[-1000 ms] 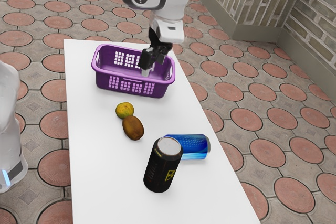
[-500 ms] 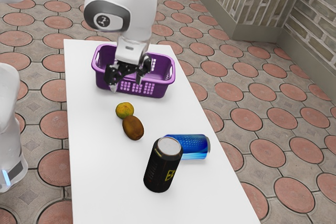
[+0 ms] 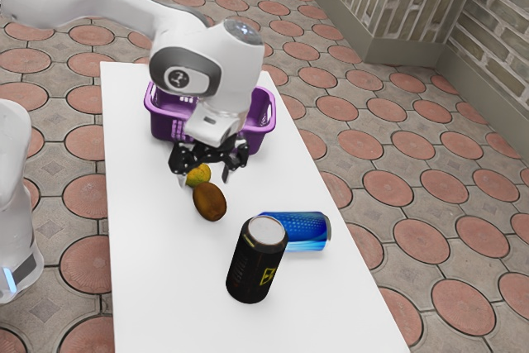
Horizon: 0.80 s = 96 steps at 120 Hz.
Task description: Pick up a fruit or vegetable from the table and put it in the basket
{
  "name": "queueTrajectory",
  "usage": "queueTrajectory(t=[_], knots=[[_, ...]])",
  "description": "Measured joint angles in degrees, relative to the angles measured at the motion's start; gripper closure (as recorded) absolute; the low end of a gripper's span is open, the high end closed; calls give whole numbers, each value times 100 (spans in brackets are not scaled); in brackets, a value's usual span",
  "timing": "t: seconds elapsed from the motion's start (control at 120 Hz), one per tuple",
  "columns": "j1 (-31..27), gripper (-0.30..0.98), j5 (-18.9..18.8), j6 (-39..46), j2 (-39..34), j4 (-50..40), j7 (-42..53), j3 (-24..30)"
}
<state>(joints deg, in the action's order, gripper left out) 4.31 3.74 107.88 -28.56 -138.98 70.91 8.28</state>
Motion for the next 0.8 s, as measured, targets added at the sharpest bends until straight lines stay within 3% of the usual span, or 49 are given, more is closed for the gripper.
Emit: queueTrajectory(t=[0.8], knots=[[-31, 0, 96, 269, 858, 123, 519, -2]])
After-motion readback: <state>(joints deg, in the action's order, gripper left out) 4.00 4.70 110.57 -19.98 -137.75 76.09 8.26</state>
